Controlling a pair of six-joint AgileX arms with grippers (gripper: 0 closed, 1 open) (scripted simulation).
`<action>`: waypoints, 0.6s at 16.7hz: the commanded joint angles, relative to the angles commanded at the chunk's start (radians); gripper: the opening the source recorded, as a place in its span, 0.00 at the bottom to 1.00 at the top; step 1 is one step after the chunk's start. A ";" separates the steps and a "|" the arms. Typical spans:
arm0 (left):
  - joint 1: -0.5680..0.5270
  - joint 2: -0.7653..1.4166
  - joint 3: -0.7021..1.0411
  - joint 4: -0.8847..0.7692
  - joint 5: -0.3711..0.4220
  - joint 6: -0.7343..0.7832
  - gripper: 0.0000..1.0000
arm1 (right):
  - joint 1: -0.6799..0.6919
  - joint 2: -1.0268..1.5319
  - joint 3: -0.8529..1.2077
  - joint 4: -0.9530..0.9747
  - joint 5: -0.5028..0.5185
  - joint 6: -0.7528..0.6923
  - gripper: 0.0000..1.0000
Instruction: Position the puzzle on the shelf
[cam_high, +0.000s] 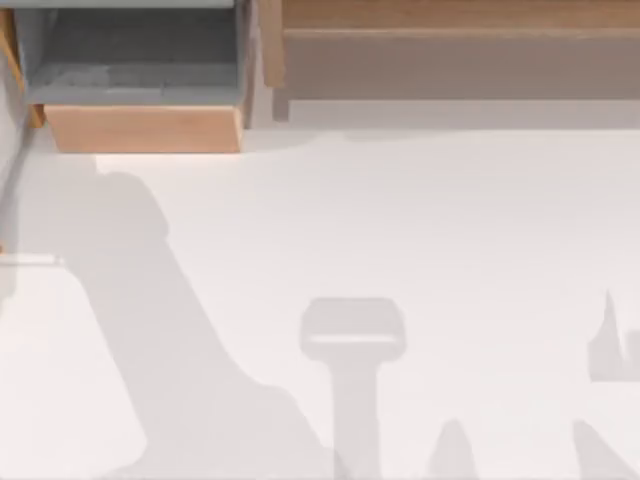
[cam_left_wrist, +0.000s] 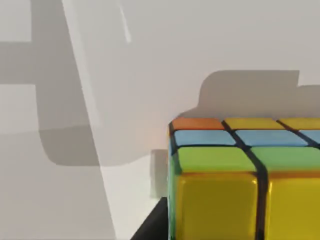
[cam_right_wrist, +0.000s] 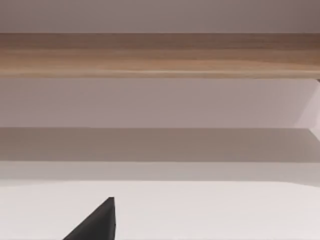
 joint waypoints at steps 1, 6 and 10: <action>-0.005 -0.007 -0.013 0.010 -0.015 -0.021 0.00 | 0.000 0.000 0.000 0.000 0.000 0.000 1.00; -0.018 -0.053 -0.083 0.038 -0.109 -0.181 0.00 | 0.000 0.000 0.000 0.000 0.000 0.000 1.00; -0.016 -0.057 -0.048 0.010 -0.127 -0.222 0.00 | 0.000 0.000 0.000 0.000 0.000 0.000 1.00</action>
